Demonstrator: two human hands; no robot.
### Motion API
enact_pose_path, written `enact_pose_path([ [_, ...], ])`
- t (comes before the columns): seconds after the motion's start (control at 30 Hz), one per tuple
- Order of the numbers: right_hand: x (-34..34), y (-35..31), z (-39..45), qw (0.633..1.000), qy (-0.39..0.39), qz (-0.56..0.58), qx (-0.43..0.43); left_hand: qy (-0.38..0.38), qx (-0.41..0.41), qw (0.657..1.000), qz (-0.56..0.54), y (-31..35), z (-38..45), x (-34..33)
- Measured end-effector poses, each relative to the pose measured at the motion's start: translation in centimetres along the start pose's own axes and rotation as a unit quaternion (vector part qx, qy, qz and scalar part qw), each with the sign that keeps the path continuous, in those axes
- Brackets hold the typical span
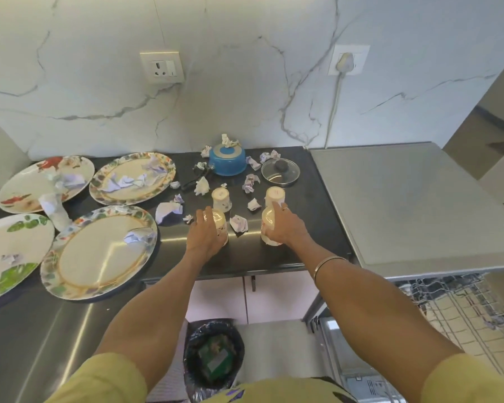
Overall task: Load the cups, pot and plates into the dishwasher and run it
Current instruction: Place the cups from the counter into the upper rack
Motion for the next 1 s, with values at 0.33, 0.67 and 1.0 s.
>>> enact_pose_path([
  [0.33, -0.5, 0.8, 1.3, 0.997, -0.057, 0.038, -0.025, -0.045, 0.078, 0.996, 0.002, 0.7, 2.5, -0.9],
  [0.67, -0.3, 0.5, 1.2, 0.996, -0.016, 0.083, -0.035, -0.028, 0.103, 0.993, -0.059, 0.3, 2.3, -1.2],
  [1.0, 1.0, 1.0, -1.8, 0.994, 0.021, 0.089, -0.052, -0.026, 0.049, 0.996, -0.07, 2.4, 0.0, 0.3],
])
Point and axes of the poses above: each hand's wrist, its own z-axis towards the middle knuckle, its own x-axis out of the back of the hand, y = z × x, the point moved 4 cm from there along z, towards the middle knuckle, and after that the axes turned 10 degrees about x, right-handed, at the moved point
